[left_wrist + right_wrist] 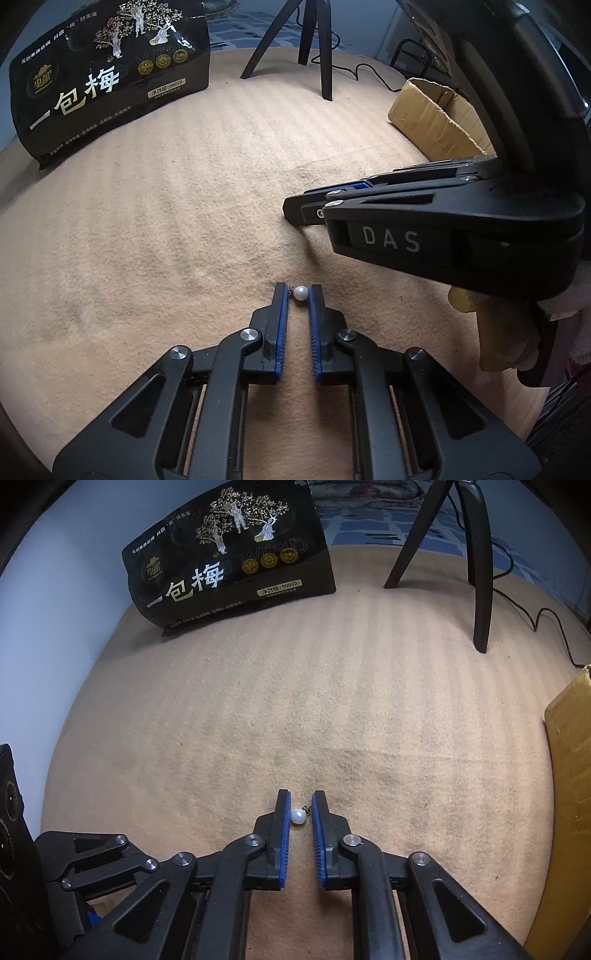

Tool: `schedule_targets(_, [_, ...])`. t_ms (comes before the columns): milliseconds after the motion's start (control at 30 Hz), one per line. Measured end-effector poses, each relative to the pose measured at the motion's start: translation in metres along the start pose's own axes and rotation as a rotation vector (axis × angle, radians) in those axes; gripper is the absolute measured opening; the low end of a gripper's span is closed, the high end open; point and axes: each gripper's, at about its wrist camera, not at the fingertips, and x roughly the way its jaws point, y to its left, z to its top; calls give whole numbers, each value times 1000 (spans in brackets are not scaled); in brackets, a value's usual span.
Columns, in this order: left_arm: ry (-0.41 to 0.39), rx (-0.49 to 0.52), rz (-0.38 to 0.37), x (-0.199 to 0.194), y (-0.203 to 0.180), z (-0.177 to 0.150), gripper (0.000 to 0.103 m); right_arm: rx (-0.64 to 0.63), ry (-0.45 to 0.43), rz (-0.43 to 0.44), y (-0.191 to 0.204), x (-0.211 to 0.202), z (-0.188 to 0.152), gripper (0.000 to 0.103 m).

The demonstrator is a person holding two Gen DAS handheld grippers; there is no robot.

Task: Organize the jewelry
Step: 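Close the left gripper on a pearl earring while the right closes on the other earring, then lift the earring in the left gripper while the right carries its earring over the box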

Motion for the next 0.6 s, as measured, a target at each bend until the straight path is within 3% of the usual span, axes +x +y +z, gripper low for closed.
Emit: schedule_targets(600, [-28, -17, 19, -17, 1, 1, 9, -14, -52, -1, -10, -37, -6, 8])
